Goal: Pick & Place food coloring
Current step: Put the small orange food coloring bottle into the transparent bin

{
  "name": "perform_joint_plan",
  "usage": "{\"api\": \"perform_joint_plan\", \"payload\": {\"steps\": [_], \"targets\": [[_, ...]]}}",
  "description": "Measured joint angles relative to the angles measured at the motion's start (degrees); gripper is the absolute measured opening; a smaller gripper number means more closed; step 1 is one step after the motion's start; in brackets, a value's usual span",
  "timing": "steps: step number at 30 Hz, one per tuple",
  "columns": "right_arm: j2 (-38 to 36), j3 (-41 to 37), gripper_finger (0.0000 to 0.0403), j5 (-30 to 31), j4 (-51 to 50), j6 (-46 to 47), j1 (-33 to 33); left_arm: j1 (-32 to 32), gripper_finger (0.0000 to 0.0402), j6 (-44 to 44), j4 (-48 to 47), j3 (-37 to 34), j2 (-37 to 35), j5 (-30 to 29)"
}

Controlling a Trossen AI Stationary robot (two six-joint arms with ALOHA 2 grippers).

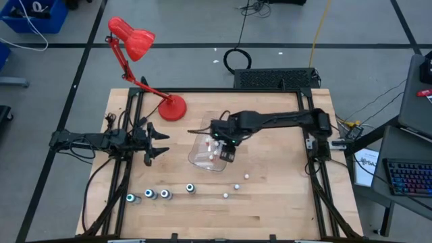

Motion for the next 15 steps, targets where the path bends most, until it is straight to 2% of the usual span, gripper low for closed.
{"api": "perform_joint_plan", "payload": {"steps": [6,15], "targets": [[-4.6,-2.2,0.0164,2.7,-9.2,12.5,8.2,0.0,0.0253,0.0,0.0,0.0,0.0,0.0],[-5.6,-14.1,0.0164,4.6,-0.7,25.3,17.9,0.0,0.0253,0.0,0.0,0.0,0.0,0.0]]}}
